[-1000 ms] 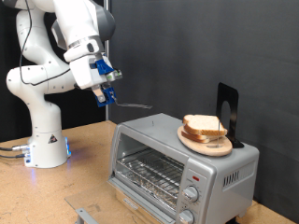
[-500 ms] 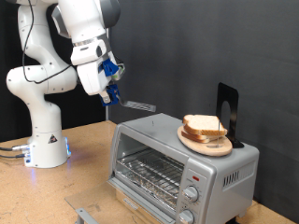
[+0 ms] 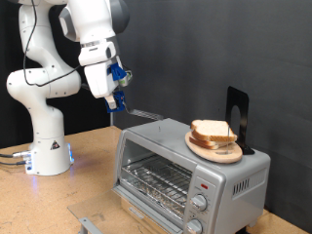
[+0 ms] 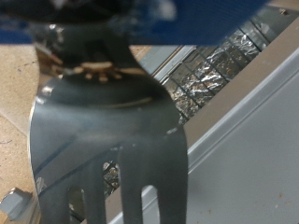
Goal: Make a piece of toast with the oven
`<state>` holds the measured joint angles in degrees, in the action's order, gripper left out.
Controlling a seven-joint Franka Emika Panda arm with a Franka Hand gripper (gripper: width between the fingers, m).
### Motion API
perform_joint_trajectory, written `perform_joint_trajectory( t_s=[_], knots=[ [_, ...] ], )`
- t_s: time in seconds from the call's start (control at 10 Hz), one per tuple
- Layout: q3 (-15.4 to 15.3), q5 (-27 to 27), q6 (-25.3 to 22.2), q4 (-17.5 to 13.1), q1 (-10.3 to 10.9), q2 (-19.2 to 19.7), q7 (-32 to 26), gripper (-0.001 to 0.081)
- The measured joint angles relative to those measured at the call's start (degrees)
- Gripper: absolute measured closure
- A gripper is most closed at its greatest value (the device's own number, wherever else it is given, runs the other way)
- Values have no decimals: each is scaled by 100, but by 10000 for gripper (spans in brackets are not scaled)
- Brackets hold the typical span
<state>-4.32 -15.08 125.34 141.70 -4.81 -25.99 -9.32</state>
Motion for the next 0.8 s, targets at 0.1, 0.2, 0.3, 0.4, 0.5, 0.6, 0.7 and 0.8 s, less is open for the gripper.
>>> perform_joint_trajectory(
  t_s=[0.1, 0.2, 0.3, 0.4, 0.5, 0.6, 0.7, 0.8],
  knots=[
    [-29, 4, 3, -94, 0, 92, 79, 406],
    [-54, 4, 3, -192, 0, 187, 162, 406],
    [-91, 8, 3, -275, 0, 289, 238, 406],
    [-131, 19, 1, -347, 0, 394, 297, 406],
    [-174, 26, 0, -399, 1, 491, 327, 406],
    [-220, 27, 0, -436, 1, 582, 371, 406],
    [-279, 27, 2, -459, 5, 654, 412, 406],
    [-342, 27, 11, -462, 8, 701, 418, 406]
  ],
)
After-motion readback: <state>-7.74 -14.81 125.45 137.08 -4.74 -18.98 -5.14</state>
